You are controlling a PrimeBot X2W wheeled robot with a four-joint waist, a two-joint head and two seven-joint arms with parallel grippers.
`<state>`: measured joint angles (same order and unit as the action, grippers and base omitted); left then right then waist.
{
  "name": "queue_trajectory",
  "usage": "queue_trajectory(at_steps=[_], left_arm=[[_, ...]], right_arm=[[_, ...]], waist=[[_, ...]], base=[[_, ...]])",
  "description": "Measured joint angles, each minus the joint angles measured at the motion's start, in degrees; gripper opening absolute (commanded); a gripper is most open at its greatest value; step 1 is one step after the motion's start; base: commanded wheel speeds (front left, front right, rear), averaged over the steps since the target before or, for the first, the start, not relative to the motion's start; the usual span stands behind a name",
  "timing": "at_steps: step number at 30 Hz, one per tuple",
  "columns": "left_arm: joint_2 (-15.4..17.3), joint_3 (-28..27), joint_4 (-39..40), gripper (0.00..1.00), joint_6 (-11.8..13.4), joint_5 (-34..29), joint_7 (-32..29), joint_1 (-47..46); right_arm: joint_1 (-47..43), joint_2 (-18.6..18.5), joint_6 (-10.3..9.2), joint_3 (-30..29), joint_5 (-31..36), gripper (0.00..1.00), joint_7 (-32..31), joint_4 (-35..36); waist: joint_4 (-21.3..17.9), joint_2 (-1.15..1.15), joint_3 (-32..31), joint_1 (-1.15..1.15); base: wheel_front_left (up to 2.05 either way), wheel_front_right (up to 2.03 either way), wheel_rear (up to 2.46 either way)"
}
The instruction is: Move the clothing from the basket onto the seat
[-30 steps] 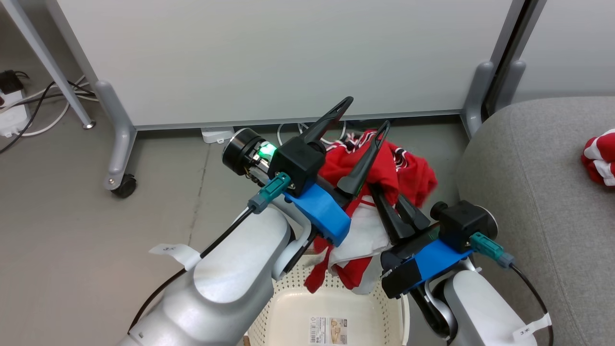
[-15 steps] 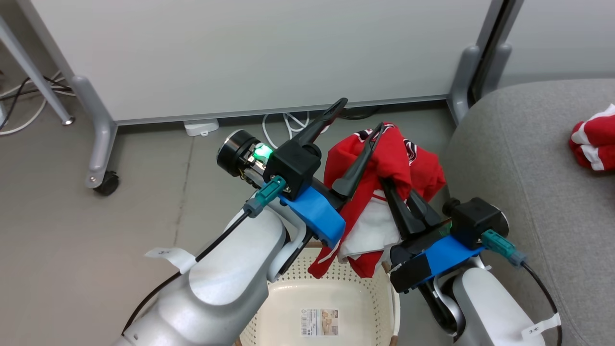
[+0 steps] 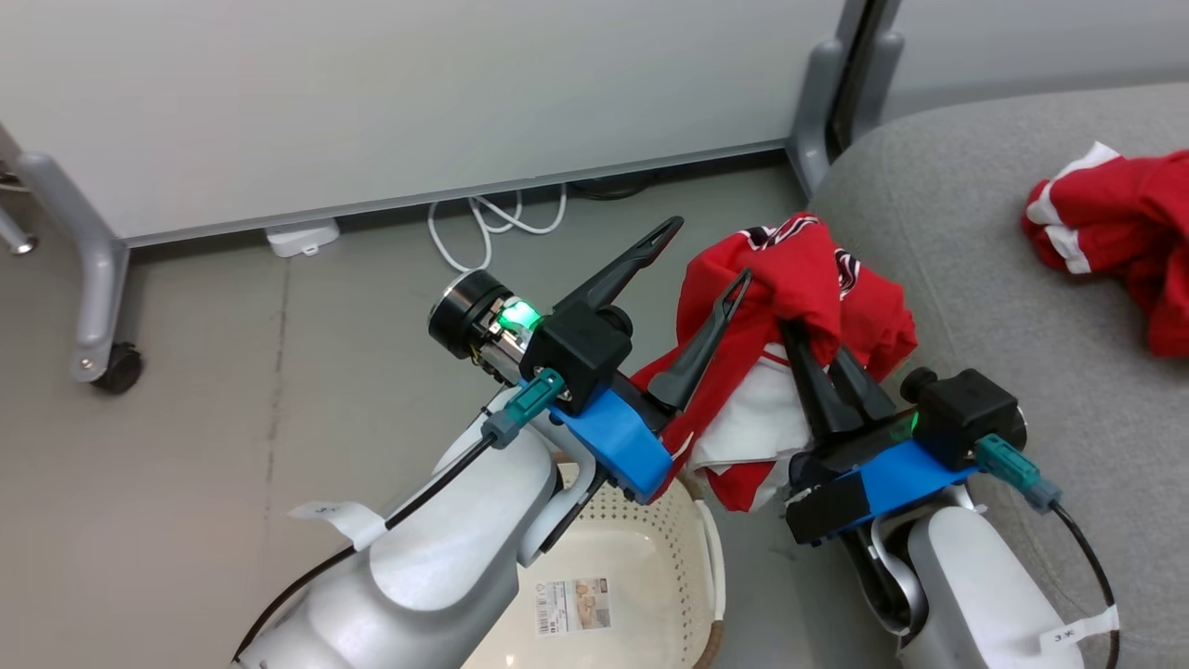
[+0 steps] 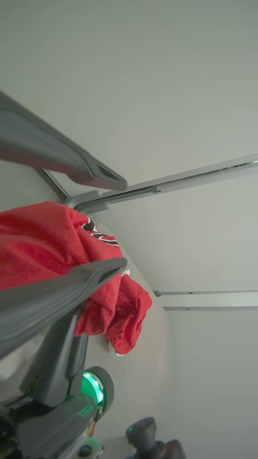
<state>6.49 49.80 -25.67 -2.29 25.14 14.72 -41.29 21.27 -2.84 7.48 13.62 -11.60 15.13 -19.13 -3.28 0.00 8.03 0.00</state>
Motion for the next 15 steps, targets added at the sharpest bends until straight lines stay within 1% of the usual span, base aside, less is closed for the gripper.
queue_trajectory(at_steps=[6, 15], left_arm=[[0.16, 0.96, 0.32, 1.0, -0.01, -0.53, 0.05, 0.75], [0.67, 1.67, 0.52, 1.0, -0.04, -1.04, 0.16, 1.63]], right_arm=[[-0.47, -0.02, 0.0, -3.23, 0.99, 0.0, -0.01, 1.11], [-2.81, -0.03, 0.0, -8.04, 1.49, 0.0, -0.01, 3.33]], waist=[[-3.48, 0.0, 1.29, 0.0], [-7.36, 0.0, 2.45, 0.0]], base=[[0.0, 0.0, 0.0], [0.0, 0.0, 0.0]])
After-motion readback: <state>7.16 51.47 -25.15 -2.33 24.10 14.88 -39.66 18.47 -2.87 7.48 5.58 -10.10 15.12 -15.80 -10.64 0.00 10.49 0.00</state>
